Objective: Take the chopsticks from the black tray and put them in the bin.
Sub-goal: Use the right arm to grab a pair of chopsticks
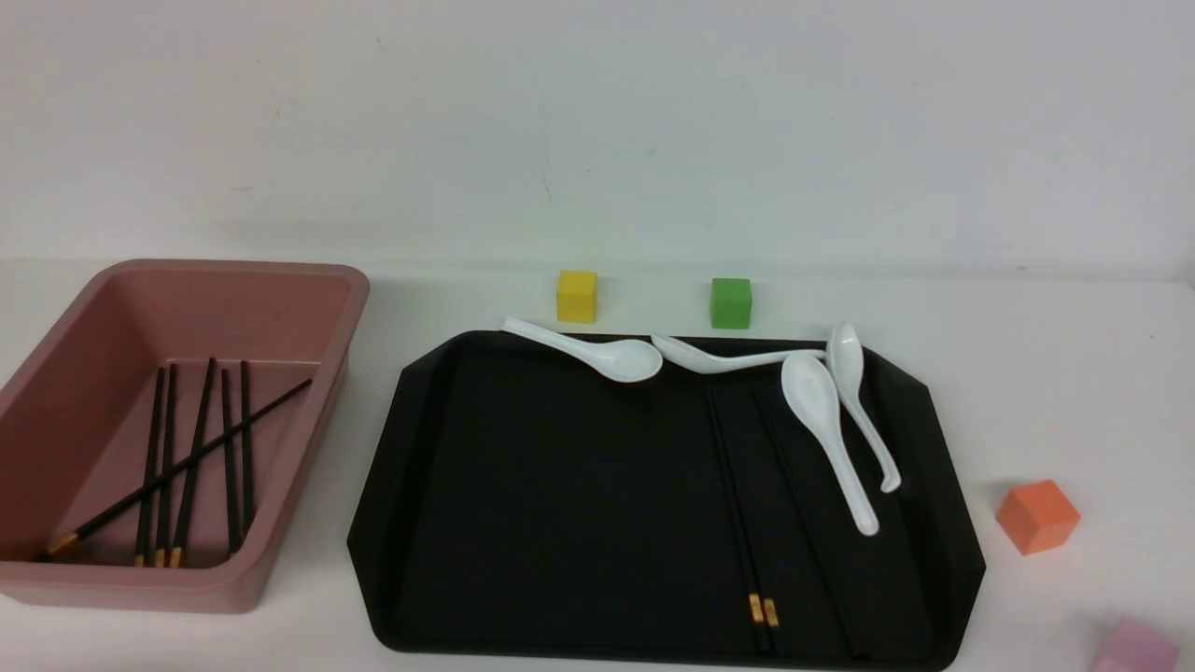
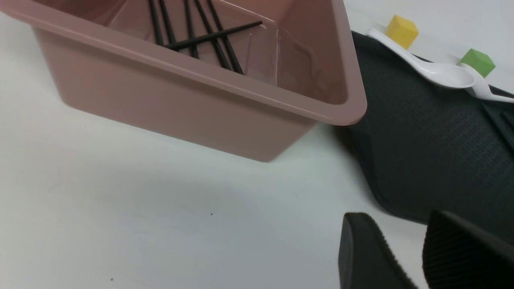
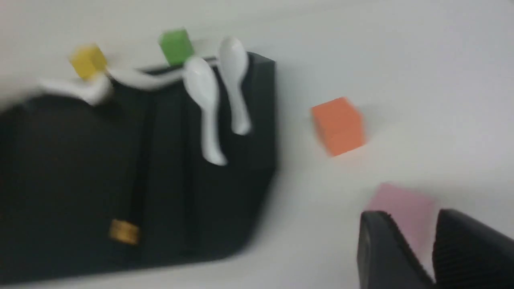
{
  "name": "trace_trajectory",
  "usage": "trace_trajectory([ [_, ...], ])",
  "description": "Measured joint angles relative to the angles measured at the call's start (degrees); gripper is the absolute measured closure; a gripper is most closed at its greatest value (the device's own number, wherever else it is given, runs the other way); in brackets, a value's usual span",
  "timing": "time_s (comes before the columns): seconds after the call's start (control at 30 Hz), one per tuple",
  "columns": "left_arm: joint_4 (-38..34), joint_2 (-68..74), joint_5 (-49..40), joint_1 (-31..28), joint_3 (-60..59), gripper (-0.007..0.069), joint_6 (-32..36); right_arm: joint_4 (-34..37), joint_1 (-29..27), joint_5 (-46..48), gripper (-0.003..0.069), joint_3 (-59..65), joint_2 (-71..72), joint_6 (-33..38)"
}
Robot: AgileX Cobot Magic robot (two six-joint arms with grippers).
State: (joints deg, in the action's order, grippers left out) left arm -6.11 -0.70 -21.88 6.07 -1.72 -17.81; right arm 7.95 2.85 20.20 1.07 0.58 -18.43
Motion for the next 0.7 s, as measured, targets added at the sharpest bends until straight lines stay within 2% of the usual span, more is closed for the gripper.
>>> trace_trajectory([
  [0.13,0.0,0.0,0.0,0.0,0.0,0.0386,0.0,14.7,0.0,-0.7,0.0438,0.3,0.0,-8.8],
  [0.23,0.0,0.0,0.0,0.0,0.0,0.0386,0.0,19.2,0.0,-1.0,0.0435,0.3,0.0,-10.8],
  [0.4,-0.1,0.0,0.0,0.0,0.0,0.0386,0.0,20.7,0.0,-1.3,0.0429,0.3,0.0,-11.2],
  [0.53,-0.1,0.0,0.0,0.0,0.0,0.0386,0.0,23.1,0.0,2.7,0.0432,0.0,0.0,-10.8],
  [0.6,-0.1,0.0,0.0,0.0,0.0,0.0386,0.0,23.3,0.0,9.2,0.0462,-2.6,0.0,-7.5],
  [0.63,-0.1,0.0,0.0,0.0,0.0,0.0386,0.0,23.3,0.0,9.6,0.0466,-2.9,0.0,-7.2],
  [0.7,-0.1,0.0,0.0,0.0,0.0,0.0386,0.0,21.1,0.0,11.9,0.0524,-8.0,-1.7,-4.7],
])
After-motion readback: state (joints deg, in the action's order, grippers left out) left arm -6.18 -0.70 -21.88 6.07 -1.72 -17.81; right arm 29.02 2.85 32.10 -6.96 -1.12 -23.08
